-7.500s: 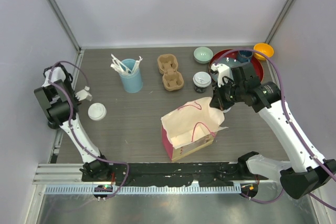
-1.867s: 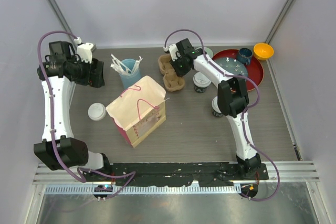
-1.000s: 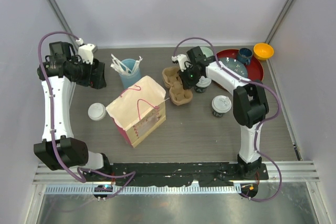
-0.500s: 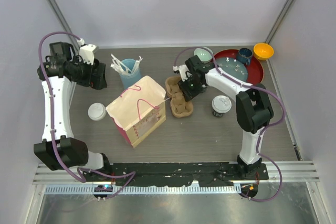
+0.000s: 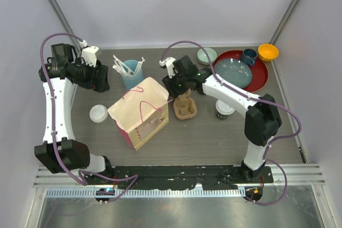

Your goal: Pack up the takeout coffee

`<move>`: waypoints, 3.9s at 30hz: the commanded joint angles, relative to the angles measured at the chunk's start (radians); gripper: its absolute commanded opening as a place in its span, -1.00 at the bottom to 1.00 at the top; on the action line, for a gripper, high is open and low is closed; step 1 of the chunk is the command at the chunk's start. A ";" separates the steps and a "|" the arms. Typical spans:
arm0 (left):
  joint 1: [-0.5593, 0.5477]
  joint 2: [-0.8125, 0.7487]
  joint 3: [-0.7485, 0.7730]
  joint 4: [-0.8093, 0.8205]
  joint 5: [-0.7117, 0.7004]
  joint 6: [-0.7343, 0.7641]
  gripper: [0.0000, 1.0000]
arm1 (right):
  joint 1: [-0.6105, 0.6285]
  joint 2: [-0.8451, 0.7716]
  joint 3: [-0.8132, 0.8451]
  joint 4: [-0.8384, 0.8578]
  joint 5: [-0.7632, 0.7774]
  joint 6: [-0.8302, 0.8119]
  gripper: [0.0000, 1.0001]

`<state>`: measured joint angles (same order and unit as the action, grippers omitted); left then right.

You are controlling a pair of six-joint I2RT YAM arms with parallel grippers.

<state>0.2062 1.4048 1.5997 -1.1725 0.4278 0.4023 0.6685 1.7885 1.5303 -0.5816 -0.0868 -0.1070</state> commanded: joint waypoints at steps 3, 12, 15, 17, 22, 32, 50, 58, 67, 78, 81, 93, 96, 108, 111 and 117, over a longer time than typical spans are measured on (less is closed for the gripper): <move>0.006 -0.021 0.002 -0.007 0.029 0.018 0.93 | 0.045 0.118 0.071 0.149 0.169 0.104 0.11; 0.006 -0.021 -0.001 -0.010 0.035 0.024 0.93 | 0.048 0.224 0.120 0.150 0.185 0.130 0.02; 0.006 -0.018 -0.003 -0.012 0.035 0.026 0.93 | 0.046 0.232 0.126 0.151 0.177 0.133 -0.16; 0.005 -0.020 -0.004 -0.013 0.035 0.029 0.93 | 0.046 0.227 0.125 0.155 0.173 0.133 -0.30; 0.006 -0.023 -0.009 -0.016 0.037 0.033 0.93 | 0.045 0.206 0.122 0.160 0.170 0.133 -0.66; 0.006 -0.024 -0.014 -0.019 0.042 0.038 0.93 | 0.046 0.140 0.116 0.147 0.176 0.154 -0.98; 0.006 -0.036 -0.020 -0.024 0.052 0.046 0.93 | 0.046 -0.055 -0.067 0.465 0.351 0.135 -0.98; 0.006 -0.040 0.022 -0.070 0.094 0.027 0.93 | 0.025 -0.283 -0.075 0.502 0.262 -0.026 -0.98; -0.022 -0.010 0.224 -0.370 0.252 0.079 0.46 | 0.026 -0.532 -0.061 0.519 -0.098 -0.154 -0.98; -0.129 -0.139 0.123 -0.461 0.247 0.138 0.87 | 0.060 -0.500 -0.068 0.661 -0.509 -0.140 -0.98; -0.166 -0.135 0.065 -0.429 0.239 0.121 0.87 | 0.062 -0.451 -0.049 0.698 -0.600 -0.137 -0.98; -0.271 -0.122 -0.083 -0.326 0.246 0.072 0.17 | 0.069 -0.440 -0.124 0.737 -0.748 -0.145 -0.98; -0.271 -0.136 -0.066 -0.320 0.250 0.081 -0.25 | 0.069 -0.431 -0.140 0.729 -0.803 -0.161 -0.98; -0.268 -0.168 -0.066 -0.245 0.203 0.031 -0.71 | 0.077 -0.420 -0.216 0.723 -0.875 -0.201 -0.98; -0.266 -0.168 -0.070 -0.217 0.207 0.006 -0.98 | 0.080 -0.414 -0.220 0.669 -0.874 -0.235 -0.98; -0.266 -0.176 -0.076 -0.168 0.186 -0.055 -1.00 | 0.134 -0.439 -0.220 0.589 -0.823 -0.330 -0.98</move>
<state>-0.0631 1.2541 1.5219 -1.3518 0.6289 0.4126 0.7597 1.3838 1.3037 0.0425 -0.9367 -0.3492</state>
